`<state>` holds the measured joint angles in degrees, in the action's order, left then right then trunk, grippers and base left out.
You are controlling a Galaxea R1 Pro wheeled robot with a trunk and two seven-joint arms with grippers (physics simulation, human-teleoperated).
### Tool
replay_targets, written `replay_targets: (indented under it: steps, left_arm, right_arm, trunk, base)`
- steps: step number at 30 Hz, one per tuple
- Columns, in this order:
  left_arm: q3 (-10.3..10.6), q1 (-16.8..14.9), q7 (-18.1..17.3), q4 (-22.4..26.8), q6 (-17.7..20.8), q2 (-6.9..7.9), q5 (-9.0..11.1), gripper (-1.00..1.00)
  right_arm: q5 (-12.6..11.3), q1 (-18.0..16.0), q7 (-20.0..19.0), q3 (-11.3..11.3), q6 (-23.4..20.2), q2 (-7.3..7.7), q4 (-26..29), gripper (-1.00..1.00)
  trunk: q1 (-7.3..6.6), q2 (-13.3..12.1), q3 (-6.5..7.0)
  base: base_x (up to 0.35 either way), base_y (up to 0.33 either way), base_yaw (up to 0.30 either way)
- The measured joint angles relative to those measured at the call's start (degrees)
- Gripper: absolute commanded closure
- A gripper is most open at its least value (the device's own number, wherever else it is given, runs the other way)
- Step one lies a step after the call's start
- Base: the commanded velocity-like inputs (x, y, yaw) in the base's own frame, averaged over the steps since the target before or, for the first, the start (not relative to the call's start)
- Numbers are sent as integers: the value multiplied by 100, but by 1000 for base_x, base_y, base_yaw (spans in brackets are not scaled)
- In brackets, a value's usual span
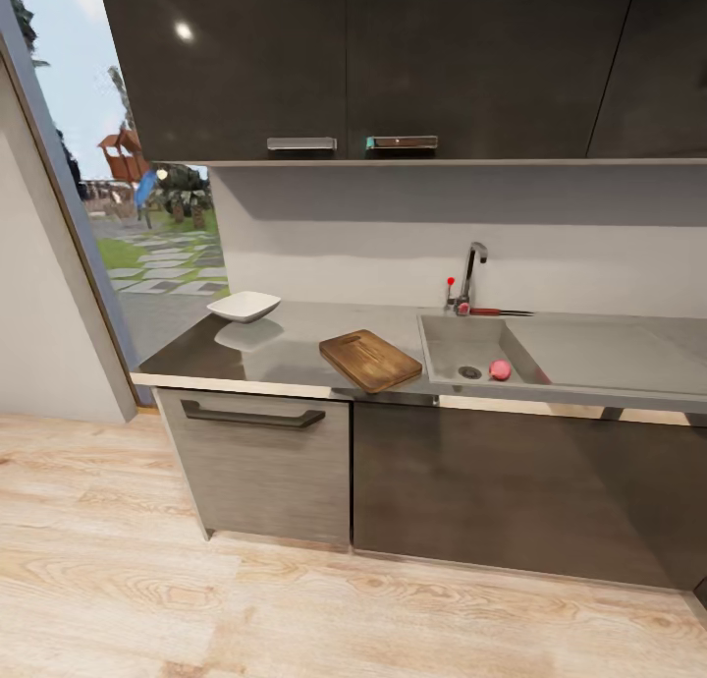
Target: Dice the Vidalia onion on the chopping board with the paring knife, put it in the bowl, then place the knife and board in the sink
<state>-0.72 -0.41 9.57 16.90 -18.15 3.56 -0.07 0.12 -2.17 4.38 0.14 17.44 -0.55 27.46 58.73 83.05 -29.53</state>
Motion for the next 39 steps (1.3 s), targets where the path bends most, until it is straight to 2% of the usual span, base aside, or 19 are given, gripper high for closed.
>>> replay_targets:
  steps: [2, 6, 8, 10, 15, 25, 30, 39]
  left_arm:
    - [1, 0, -14, 211, -59, -35, 9, -100]
    - [-2, 0, -42, 528, -111, -141, 24, -100]
    - [-4, 0, -46, 634, -128, -206, 27, -100]
    - [-4, 0, -48, 856, -153, -335, 28, -100]
    - [16, 0, -48, 1018, -173, -441, 37, -100]
    - [28, 1, -46, 995, -176, -467, 54, -100]
    - [10, 1, -45, 657, -176, -474, 53, -100]
    - [-8, 1, -43, 494, -179, -460, 48, -100]
  right_arm:
    - [2, 0, 1, 5, 357, 0, -12, -100]
    - [1, -1, 5, 7, 771, 0, -21, -100]
    - [1, 0, 6, 8, 848, -2, -20, -100]
    - [-1, 0, 6, 13, 932, -9, -23, -100]
    - [-4, 0, 6, 20, 978, -12, -27, -100]
    - [0, -1, 7, 5, 989, 2, -27, -100]
    - [2, -1, 7, 4, 990, 3, -27, -100]
    - [1, 0, 7, 9, 990, -6, -27, -100]
  trunk:
    - [0, 0, 0]
    - [0, 0, 0]
    - [0, 0, 0]
    - [0, 0, 0]
    - [0, 0, 0]
    - [0, 0, 0]
    - [0, 0, 0]
    - [-197, -360, 161]
  base:
    - [0, 0, 0]
    - [0, 0, 0]
    - [0, 0, 0]
    - [0, 0, 0]
    - [0, 0, 0]
    - [0, 0, 0]
    - [0, 0, 0]
    - [0, 0, 0]
